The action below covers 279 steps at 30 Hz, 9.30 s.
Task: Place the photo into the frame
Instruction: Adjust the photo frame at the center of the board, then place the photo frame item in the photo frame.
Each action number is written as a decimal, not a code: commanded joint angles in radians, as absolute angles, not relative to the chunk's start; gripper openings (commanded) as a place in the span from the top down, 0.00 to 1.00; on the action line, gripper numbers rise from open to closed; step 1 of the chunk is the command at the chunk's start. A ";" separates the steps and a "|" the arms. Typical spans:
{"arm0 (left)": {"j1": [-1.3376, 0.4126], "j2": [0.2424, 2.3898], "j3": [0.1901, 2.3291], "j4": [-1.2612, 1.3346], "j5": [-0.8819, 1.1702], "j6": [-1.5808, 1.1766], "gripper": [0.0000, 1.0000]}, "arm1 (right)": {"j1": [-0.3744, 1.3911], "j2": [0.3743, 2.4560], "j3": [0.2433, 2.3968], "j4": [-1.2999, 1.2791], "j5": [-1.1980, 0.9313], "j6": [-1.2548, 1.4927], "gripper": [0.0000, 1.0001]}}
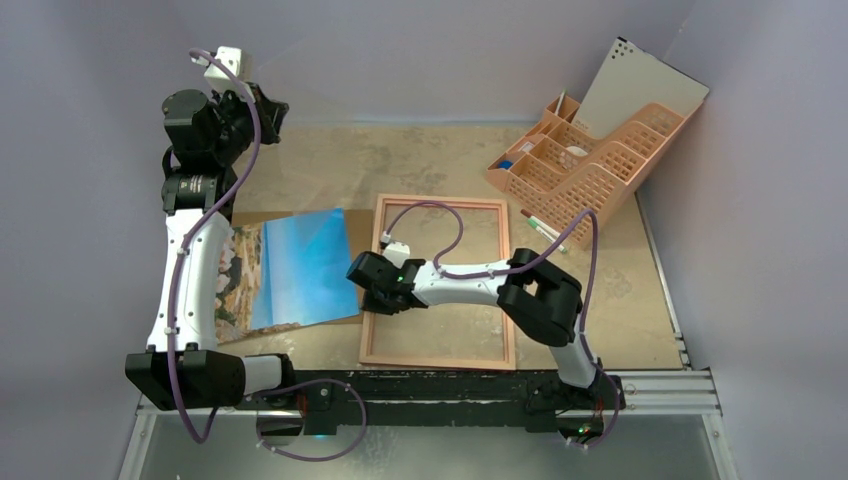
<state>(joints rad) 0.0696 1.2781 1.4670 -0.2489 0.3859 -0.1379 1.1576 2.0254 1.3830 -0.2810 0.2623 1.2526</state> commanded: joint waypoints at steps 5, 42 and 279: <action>0.064 1.264 1.499 -0.186 0.417 -0.145 1.00 | 1.151 1.967 1.394 -0.378 0.366 1.260 0.60; 0.032 1.236 1.619 0.450 1.172 -0.816 1.00 | 0.335 1.255 1.328 0.512 -0.365 0.351 0.06; -0.227 1.793 0.933 0.322 0.370 -0.674 0.42 | 0.300 1.359 0.508 0.206 -0.468 0.745 0.58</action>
<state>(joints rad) -0.2150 1.7401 0.8597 0.2424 0.3882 -0.7116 0.2947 1.3460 0.5171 0.1810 -0.4816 0.7330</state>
